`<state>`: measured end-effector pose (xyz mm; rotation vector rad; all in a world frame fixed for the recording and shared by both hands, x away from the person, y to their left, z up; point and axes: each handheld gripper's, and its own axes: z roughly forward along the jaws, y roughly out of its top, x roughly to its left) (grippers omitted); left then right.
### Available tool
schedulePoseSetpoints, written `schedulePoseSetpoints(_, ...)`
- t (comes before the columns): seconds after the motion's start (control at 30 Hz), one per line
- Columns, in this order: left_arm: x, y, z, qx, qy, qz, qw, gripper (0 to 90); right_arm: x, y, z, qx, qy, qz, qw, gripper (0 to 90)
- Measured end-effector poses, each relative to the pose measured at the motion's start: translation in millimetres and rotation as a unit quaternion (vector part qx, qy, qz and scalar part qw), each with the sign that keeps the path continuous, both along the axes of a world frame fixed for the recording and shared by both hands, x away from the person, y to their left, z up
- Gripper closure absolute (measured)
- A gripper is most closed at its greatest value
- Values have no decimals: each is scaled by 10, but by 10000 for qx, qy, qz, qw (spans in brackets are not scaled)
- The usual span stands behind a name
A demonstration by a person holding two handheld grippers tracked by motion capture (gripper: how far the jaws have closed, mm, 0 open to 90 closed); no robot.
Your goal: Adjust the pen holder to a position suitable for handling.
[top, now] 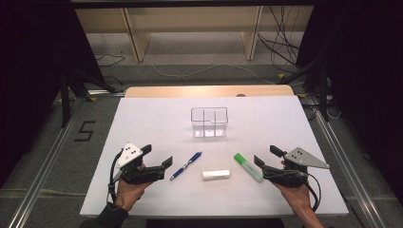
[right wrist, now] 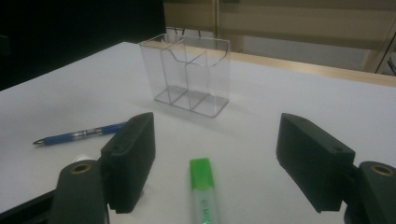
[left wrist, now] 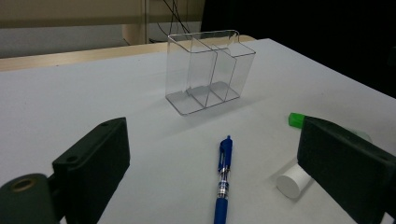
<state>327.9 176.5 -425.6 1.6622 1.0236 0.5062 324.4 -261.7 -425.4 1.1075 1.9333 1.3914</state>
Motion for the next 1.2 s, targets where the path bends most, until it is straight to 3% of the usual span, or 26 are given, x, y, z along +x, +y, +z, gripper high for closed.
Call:
schedulePoseSetpoints(0.23,3,10,2,-14,3,26,10000,88,151,-14,25,3,71,-131,9999,314)
schedulePoseSetpoints(0.4,5,15,3,-1,-7,36,10000,88,241,16,13,-71,168,-181,9997,379)
schedulePoseSetpoints(0.63,7,23,4,4,-8,53,10000,88,404,33,15,-73,182,-280,9994,547)
schedulePoseSetpoints(0.67,6,21,3,-3,-2,50,10000,88,465,48,19,-91,175,-300,9994,604)
schedulePoseSetpoints(0.83,7,21,3,-24,-6,76,10000,88,604,95,17,-93,183,-322,9993,689)
schedulePoseSetpoints(0.93,10,27,1,-25,1,89,10000,88,738,148,-5,-96,246,-351,9990,795)
schedulePoseSetpoints(1.2,7,35,5,-22,-9,88,10000,88,974,254,-62,-66,434,-312,9985,900)
